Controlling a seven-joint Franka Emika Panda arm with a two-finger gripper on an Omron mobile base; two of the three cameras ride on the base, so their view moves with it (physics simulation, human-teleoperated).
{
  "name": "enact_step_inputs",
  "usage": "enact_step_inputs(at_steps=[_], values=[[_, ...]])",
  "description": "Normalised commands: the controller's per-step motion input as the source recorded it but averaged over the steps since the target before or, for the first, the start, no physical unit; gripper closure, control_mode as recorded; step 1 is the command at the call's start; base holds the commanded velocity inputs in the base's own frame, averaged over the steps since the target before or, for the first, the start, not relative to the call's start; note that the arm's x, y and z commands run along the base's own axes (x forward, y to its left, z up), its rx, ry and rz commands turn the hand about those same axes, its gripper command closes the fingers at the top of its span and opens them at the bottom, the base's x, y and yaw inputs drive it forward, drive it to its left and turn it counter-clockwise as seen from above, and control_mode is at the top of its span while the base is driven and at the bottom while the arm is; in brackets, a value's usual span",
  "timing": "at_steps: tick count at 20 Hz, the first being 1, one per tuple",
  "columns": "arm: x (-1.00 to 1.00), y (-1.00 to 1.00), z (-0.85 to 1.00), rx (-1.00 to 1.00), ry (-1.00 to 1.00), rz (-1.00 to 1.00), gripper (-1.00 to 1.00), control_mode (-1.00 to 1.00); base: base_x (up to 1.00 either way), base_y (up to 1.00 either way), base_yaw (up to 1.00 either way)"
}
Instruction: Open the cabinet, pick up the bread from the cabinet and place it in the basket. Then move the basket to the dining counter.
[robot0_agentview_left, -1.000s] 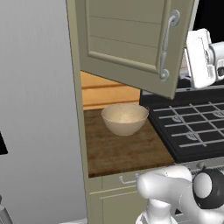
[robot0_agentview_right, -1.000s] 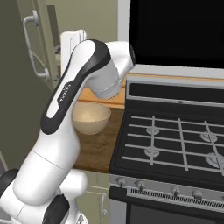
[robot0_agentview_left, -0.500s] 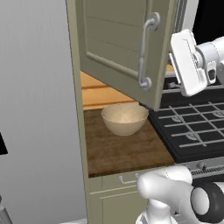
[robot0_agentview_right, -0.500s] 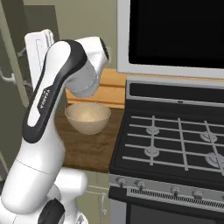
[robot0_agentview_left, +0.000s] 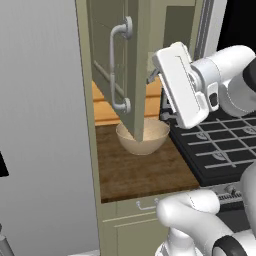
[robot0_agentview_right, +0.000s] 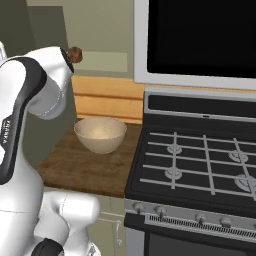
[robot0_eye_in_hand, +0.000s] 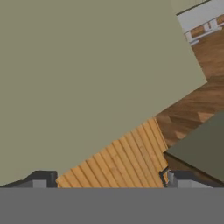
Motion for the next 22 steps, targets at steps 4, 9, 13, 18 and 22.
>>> enact_step_inputs(at_steps=[4,9,13,18,22], values=[[0.00,0.36,0.00,-0.01,0.00,0.02,-1.00,-1.00,0.00,0.00,0.00],[0.03,0.03,0.00,-0.02,0.00,0.00,-1.00,-1.00,0.00,0.00,0.00],[0.25,-0.58,-0.15,0.04,0.00,0.00,-1.00,-1.00,0.00,0.00,0.00],[0.45,-1.00,-0.06,0.18,-0.12,0.08,-1.00,-1.00,0.00,0.00,0.00],[0.41,-0.62,-0.27,-0.08,-0.26,0.14,-1.00,-1.00,0.00,0.00,0.00]])
